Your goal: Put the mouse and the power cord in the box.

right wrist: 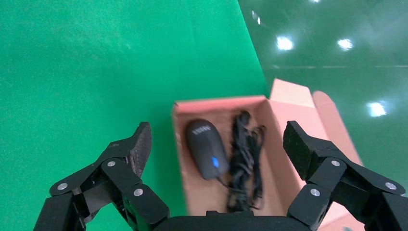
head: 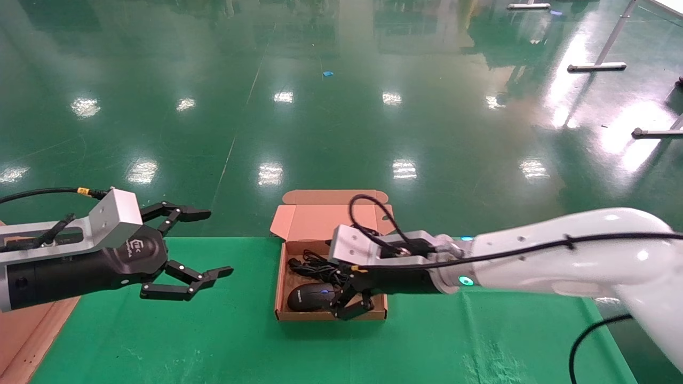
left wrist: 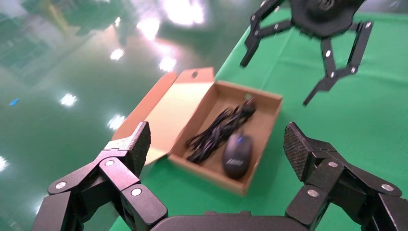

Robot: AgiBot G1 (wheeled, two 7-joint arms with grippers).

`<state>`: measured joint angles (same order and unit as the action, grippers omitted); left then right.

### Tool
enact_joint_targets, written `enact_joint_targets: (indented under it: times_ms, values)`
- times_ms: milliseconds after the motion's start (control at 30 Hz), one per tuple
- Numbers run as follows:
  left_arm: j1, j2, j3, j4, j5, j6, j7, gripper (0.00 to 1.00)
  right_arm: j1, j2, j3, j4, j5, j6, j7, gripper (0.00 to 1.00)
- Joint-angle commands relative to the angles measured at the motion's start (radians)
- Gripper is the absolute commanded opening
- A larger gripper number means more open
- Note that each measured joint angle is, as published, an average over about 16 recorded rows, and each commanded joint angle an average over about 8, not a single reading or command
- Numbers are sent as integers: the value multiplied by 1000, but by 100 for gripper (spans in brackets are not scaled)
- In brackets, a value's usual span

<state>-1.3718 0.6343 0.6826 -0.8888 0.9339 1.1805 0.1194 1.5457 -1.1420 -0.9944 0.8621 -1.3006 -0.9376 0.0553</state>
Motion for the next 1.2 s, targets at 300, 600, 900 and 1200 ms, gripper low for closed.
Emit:
enact_joint_targets:
  times_ms: [300, 600, 900, 1200]
  values:
    - [75, -6, -101, -99, -51, 79, -77, 100, -113, 127, 171, 101, 136, -134, 32, 100]
    - [142, -11, -192, -189, -97, 151, -147, 100, -214, 242, 325, 192, 259, -254, 60, 100]
    - [209, -16, -284, -278, -143, 222, -216, 100, -316, 356, 479, 283, 382, -374, 89, 100]
    - [276, -21, -374, -367, -189, 292, -285, 100, -417, 470, 633, 374, 505, -494, 117, 100]
